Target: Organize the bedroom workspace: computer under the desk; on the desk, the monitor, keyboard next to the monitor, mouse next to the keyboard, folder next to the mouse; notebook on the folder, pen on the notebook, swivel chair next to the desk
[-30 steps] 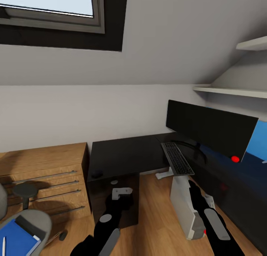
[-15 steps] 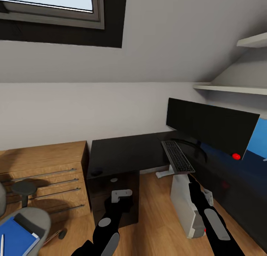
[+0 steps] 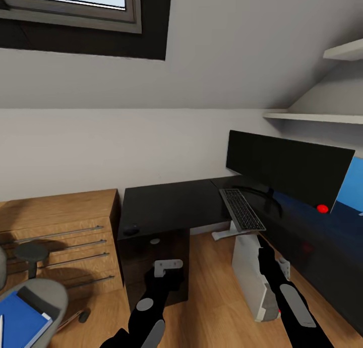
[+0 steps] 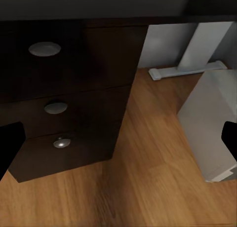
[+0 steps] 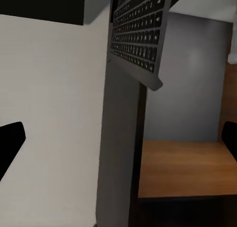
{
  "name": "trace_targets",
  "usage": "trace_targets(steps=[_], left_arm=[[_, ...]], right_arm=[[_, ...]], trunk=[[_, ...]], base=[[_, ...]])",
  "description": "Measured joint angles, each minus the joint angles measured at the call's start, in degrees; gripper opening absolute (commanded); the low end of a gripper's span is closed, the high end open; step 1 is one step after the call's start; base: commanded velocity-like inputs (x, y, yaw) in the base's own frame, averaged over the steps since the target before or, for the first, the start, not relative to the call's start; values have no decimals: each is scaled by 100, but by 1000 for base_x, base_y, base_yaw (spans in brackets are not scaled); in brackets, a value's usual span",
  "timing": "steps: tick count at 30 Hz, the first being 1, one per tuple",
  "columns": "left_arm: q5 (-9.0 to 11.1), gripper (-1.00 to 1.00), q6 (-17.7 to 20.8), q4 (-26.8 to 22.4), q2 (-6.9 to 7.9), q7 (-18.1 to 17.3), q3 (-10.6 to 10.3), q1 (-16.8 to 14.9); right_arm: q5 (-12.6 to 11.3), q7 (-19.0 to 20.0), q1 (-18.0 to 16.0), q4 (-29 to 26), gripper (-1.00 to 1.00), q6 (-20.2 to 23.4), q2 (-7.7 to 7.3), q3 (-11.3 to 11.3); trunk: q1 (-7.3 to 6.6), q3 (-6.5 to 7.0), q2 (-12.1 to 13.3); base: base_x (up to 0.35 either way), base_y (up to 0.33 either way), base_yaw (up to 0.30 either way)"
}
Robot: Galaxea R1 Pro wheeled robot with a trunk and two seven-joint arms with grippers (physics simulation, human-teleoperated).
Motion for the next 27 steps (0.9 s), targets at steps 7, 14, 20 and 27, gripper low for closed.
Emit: trace_targets(steps=[7,14,20,27], left_arm=[[4,100,0,0,1,1,-43,0],[5,100,0,0,0,1,-49,0],[5,100,0,7,0,1,-62,0],[5,100,0,65,0,0,-141,0]], right_arm=[[-206,-25,1,34,100,-1,-10,-145],[-321,-38,0,96,100,-4,-8,-246],[-337,-42,1,105,100,-8,-12,-264],[-338,-53,0,106,100,-11,-15,-318]], trunk=[[154,-126,-281],[198,-162,-363],[198,-162,-363],[198,-162,-363]], base=[[0,0,0],[0,0,0],[0,0,0],[0,0,0]])
